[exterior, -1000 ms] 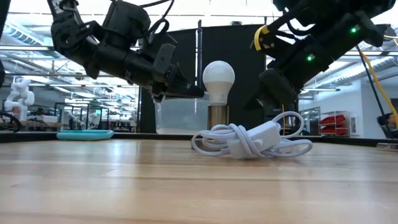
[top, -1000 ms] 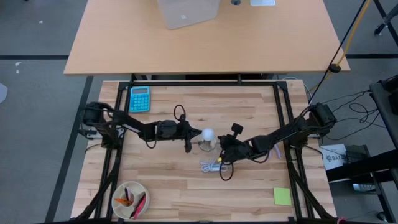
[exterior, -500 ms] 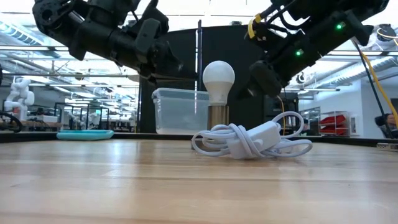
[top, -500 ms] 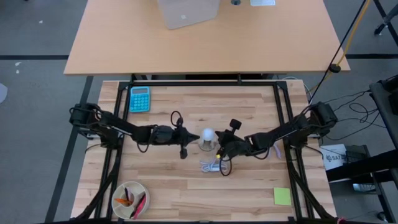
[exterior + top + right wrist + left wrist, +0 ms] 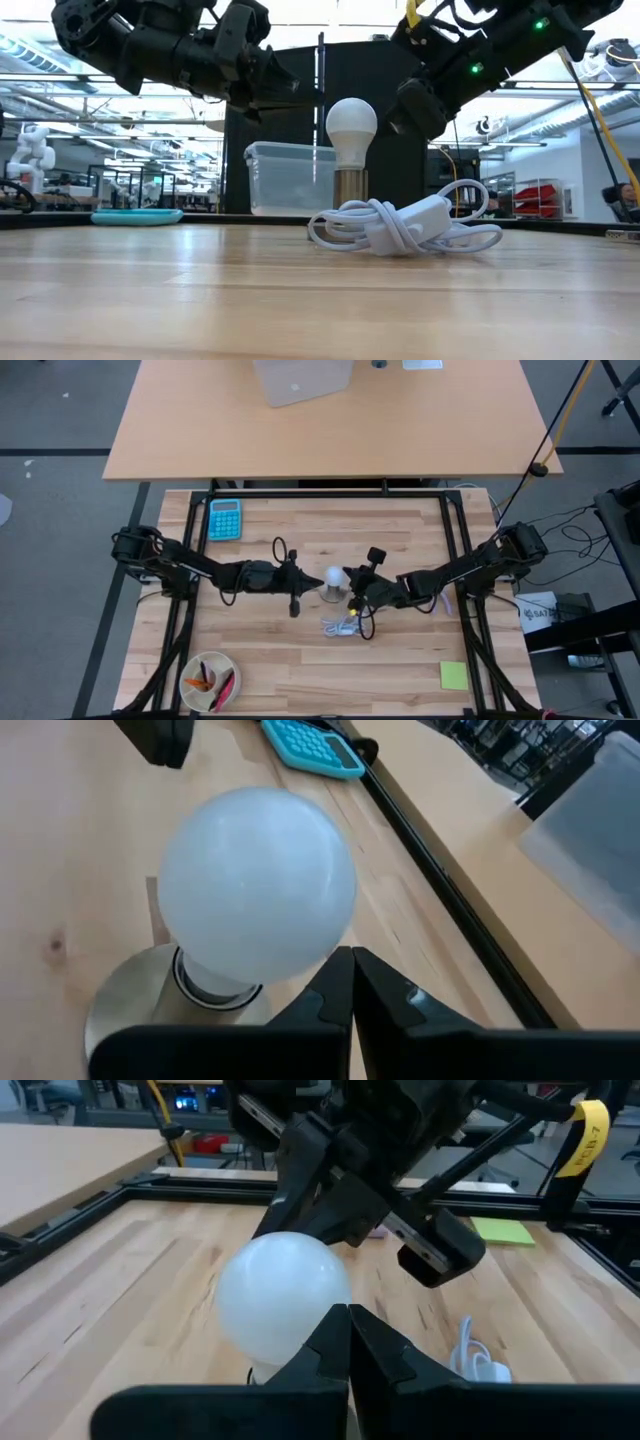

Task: Screw lightbulb
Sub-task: Insert the light bulb into the lamp

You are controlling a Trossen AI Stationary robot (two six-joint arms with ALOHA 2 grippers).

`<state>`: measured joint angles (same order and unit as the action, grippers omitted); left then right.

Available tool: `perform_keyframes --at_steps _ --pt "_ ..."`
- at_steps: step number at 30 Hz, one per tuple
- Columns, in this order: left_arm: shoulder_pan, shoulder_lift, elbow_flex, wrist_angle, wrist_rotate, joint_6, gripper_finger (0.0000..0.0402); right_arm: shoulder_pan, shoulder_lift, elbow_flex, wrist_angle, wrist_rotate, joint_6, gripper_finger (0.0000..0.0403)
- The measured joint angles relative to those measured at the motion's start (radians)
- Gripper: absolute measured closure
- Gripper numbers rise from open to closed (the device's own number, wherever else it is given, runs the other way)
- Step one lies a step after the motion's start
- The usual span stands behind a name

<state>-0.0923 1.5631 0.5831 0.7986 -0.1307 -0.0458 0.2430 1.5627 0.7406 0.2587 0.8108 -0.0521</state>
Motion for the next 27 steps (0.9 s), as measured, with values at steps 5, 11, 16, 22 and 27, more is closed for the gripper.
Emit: perform_keyframes --at_steps 5,11,16,22,27 --pt "0.02 0.001 0.0 0.003 0.027 -0.022 0.0401 0.0 0.0 0.0 0.014 -0.005 -0.016 0.0403" --pt "0.029 0.001 0.0 0.003 0.071 -0.028 0.0401 0.0 0.0 0.0 0.015 -0.006 -0.016 0.0403" --pt "0.028 0.008 0.0 0.001 0.075 -0.028 0.0401 -0.001 0.0 0.0 0.02 -0.005 -0.016 0.0403" --pt "0.028 0.008 0.0 -0.01 0.052 -0.034 0.0401 -0.007 0.0 0.0 0.025 -0.005 -0.01 0.0403" --pt "0.028 0.008 0.0 -0.005 0.035 -0.033 0.0401 -0.024 0.0 0.0 0.026 -0.005 0.027 0.0403"
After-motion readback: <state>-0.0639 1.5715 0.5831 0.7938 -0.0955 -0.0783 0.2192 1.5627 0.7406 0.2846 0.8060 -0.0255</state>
